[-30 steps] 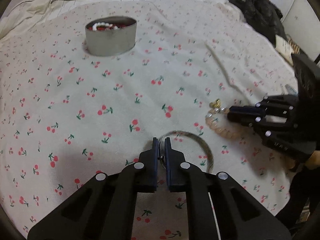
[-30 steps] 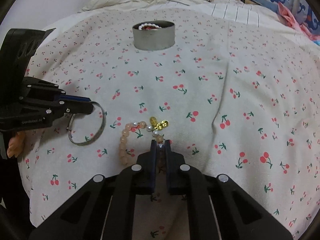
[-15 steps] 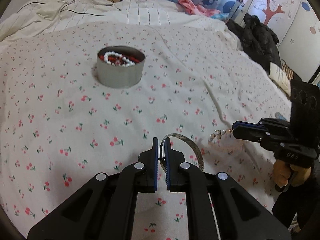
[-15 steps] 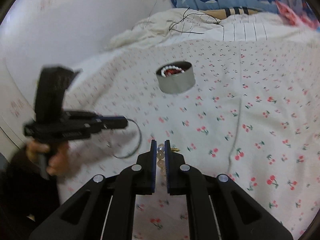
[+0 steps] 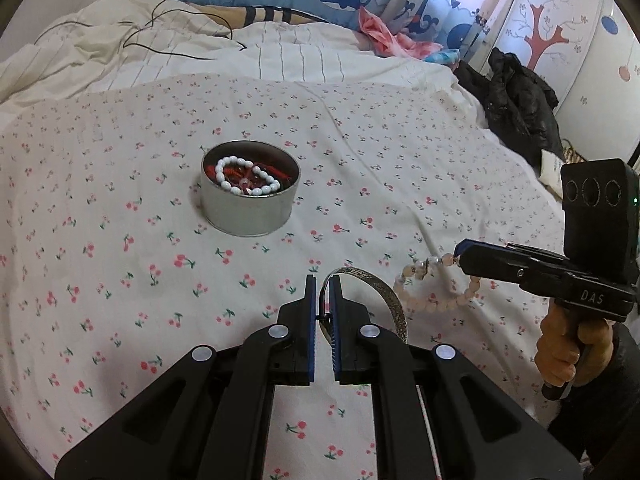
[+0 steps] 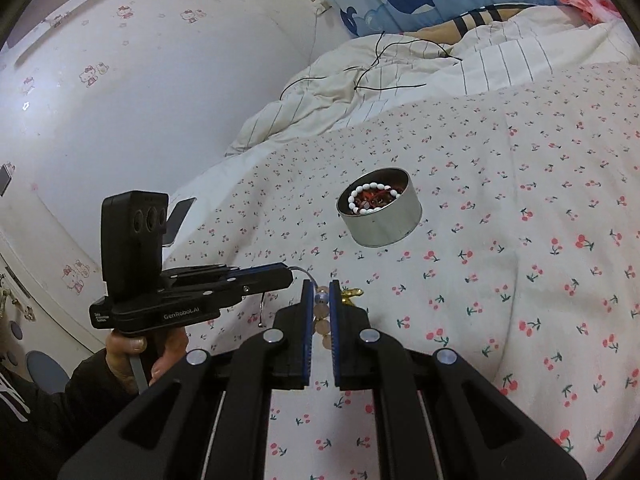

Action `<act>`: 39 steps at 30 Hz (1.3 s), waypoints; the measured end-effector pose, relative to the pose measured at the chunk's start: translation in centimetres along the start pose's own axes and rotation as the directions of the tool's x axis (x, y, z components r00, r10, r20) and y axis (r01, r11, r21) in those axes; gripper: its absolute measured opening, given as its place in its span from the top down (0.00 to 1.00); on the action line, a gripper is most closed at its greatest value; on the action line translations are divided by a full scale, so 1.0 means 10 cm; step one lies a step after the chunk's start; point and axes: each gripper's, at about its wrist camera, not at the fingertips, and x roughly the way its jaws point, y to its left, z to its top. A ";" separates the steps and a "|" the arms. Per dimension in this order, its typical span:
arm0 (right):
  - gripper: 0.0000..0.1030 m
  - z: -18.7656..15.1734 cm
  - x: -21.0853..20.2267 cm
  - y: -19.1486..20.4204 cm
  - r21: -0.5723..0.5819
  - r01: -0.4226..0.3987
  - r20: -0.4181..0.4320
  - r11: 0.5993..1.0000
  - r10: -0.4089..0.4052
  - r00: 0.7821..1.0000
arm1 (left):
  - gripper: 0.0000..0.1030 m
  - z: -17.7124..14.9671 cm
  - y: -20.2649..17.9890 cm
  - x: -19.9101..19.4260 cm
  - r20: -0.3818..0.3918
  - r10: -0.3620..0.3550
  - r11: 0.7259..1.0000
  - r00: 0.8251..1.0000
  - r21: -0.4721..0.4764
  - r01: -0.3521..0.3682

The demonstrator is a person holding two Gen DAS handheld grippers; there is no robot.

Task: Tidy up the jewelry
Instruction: 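Grasp the silver bangle with the left tool while the right tool grasps the peach bead bracelet, then carry the silver bangle over the tin with the left tool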

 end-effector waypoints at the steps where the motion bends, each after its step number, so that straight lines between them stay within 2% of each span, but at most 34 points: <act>1: 0.92 -0.01 0.02 -0.02 0.002 0.001 -0.004 1.000 -0.001 1.000 | 0.95 0.01 0.00 0.01 0.000 0.008 1.000 1.000 0.007 -0.008; 11: 0.92 0.13 0.12 -0.12 0.005 -0.008 -0.007 1.000 0.008 1.000 | 0.95 0.20 -0.10 0.03 0.043 0.109 0.991 0.993 0.075 -0.112; 21: 0.92 0.17 0.13 -0.16 0.002 -0.013 0.005 1.000 0.013 1.000 | 0.94 0.49 -0.08 0.07 0.101 0.155 0.983 0.983 0.079 -0.164; 27: 0.92 0.18 0.09 -0.18 0.011 -0.016 0.014 1.000 0.016 1.000 | 0.94 0.64 -0.12 0.14 0.115 0.153 0.982 0.982 0.095 -0.164; 31: 0.92 0.17 0.10 -0.19 0.013 -0.013 0.006 1.000 0.013 1.000 | 0.94 0.67 -0.01 0.12 0.081 0.126 0.986 0.989 0.096 -0.134; 33: 0.92 0.16 0.12 -0.19 0.011 -0.005 0.000 1.000 0.005 1.000 | 0.93 0.63 0.15 0.05 0.067 0.115 0.991 0.991 0.067 -0.119; 36: 0.92 0.16 0.10 -0.19 0.010 -0.009 0.004 1.000 0.009 1.000 | 0.92 0.55 0.47 0.08 -0.006 0.054 0.998 0.998 -0.017 -0.055; 39: 0.92 0.17 0.10 -0.19 0.012 -0.011 0.006 1.000 0.011 1.000 | 0.92 0.50 0.60 0.12 -0.002 0.065 0.997 0.998 -0.051 -0.065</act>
